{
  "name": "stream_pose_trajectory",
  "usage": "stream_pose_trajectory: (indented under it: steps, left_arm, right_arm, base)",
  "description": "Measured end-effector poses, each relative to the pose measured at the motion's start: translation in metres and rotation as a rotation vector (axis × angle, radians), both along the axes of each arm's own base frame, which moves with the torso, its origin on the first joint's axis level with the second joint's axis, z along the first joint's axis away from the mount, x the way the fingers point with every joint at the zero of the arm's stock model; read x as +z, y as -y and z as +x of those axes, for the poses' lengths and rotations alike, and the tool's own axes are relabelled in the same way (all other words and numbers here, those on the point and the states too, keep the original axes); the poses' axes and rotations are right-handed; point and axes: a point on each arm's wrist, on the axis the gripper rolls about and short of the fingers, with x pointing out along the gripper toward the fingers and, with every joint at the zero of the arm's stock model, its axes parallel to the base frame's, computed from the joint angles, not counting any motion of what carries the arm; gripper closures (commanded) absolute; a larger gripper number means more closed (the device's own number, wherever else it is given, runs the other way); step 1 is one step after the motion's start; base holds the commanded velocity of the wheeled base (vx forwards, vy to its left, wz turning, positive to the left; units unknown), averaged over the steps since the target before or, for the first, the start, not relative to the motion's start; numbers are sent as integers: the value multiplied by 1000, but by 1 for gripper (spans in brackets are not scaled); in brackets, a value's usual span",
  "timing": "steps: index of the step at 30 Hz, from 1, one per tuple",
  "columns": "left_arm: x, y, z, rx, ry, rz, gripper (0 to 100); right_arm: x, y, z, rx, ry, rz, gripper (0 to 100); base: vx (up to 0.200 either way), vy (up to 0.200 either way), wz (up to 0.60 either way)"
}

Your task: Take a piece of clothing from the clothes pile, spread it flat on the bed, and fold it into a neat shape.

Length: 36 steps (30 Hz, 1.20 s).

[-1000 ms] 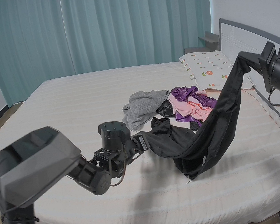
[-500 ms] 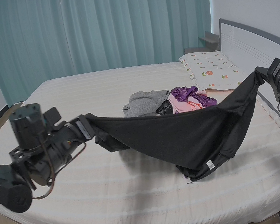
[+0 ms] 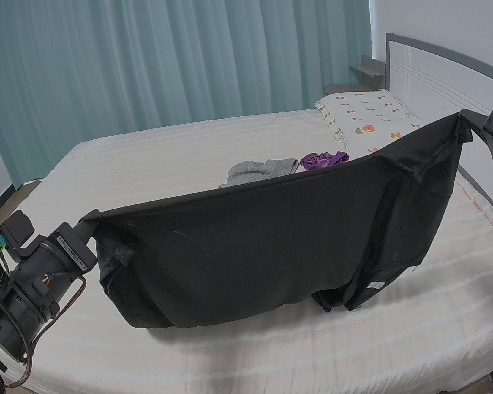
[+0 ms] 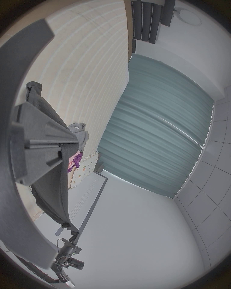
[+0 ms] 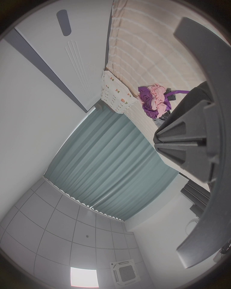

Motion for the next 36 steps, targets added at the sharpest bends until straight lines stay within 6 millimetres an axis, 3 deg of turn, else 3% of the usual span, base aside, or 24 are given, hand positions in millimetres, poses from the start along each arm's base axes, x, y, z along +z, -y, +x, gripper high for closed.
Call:
stream_pose_trajectory:
  steps: [17,36]
  left_arm:
    - [-7,-6,-6,13,7,106,100]
    - [-8,2,10,6,-9,109,100]
  right_arm:
    - [-20,-2,-6,38,-33,-20,100]
    - [-24,-3,-7,41,-44,-59,100]
  base:
    - [0,0,0]
    - [0,200,0]
